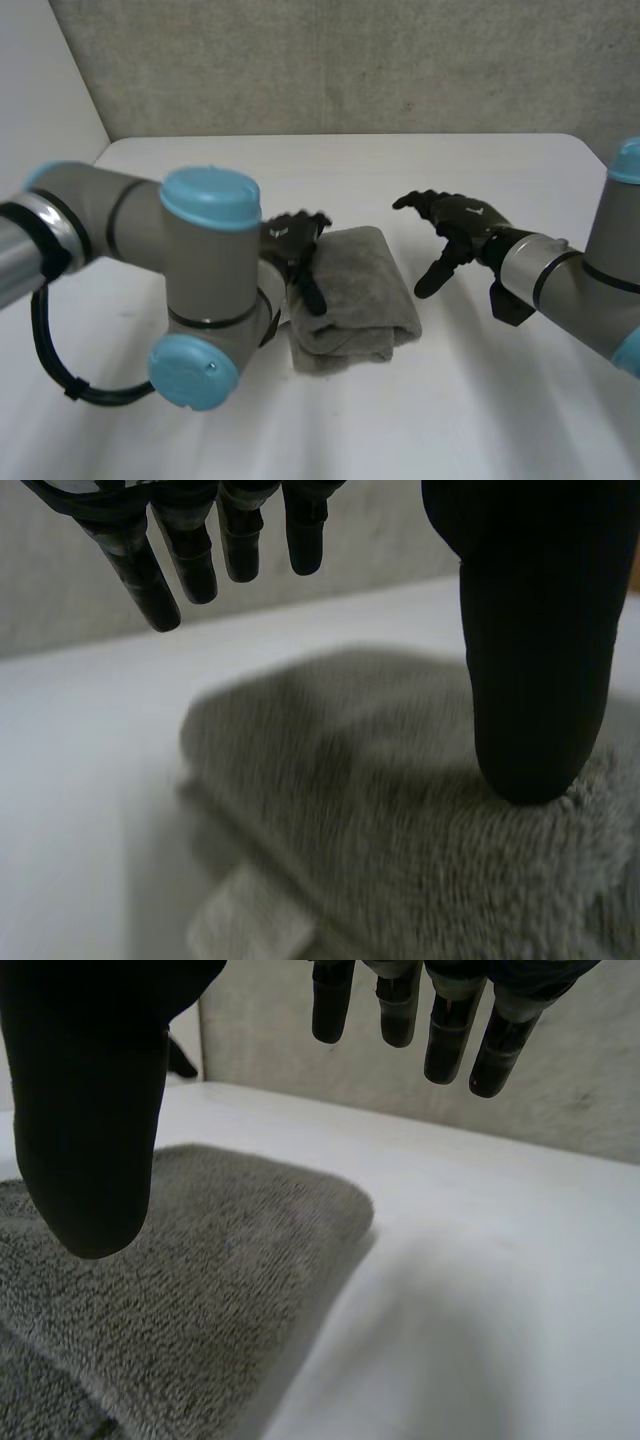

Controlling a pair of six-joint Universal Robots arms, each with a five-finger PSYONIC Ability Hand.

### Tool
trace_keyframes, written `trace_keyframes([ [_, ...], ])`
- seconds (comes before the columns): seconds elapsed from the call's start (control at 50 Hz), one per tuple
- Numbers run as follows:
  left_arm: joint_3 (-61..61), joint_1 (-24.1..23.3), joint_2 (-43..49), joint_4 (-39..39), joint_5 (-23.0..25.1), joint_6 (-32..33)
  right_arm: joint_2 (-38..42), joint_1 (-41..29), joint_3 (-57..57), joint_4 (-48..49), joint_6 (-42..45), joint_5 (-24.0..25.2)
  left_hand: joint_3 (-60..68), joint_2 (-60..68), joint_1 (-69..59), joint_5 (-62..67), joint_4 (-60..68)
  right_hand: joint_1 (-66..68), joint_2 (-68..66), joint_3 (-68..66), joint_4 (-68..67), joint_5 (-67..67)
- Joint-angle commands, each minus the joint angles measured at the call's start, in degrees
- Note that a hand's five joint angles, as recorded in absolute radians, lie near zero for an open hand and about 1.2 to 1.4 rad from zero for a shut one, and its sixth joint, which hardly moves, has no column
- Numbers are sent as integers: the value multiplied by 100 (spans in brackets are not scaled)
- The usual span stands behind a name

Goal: Fold the towel.

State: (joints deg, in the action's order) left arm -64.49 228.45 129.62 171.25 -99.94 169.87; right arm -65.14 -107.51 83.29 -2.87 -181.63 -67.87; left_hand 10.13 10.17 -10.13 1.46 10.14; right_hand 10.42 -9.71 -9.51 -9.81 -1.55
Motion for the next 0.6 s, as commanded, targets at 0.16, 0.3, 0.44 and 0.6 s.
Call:
trace_keyframes([
  [0.16, -1223, 139, 89, 725, -360, 160, 1443, -639, -805, -20, 1015, -15, 76, 72, -76, -58, 75, -42, -29, -49, -19, 155],
  [0.3, -1356, 139, -51, 972, -324, 239, 1646, -762, -1007, -108, 1762, -481, 42, 38, -42, -91, 42, -42, -29, -49, -19, 155],
  [0.44, -1251, 147, -884, 972, -307, 239, 620, -719, -1078, -73, 1482, -481, -8, -12, 8, -142, -9, -42, -29, -49, -19, 155],
  [0.6, -1057, 692, -2389, 867, -298, 257, -798, -604, -1078, 6, 602, -718, -8, -12, 8, -142, -9, -42, -29, -49, -19, 155],
])
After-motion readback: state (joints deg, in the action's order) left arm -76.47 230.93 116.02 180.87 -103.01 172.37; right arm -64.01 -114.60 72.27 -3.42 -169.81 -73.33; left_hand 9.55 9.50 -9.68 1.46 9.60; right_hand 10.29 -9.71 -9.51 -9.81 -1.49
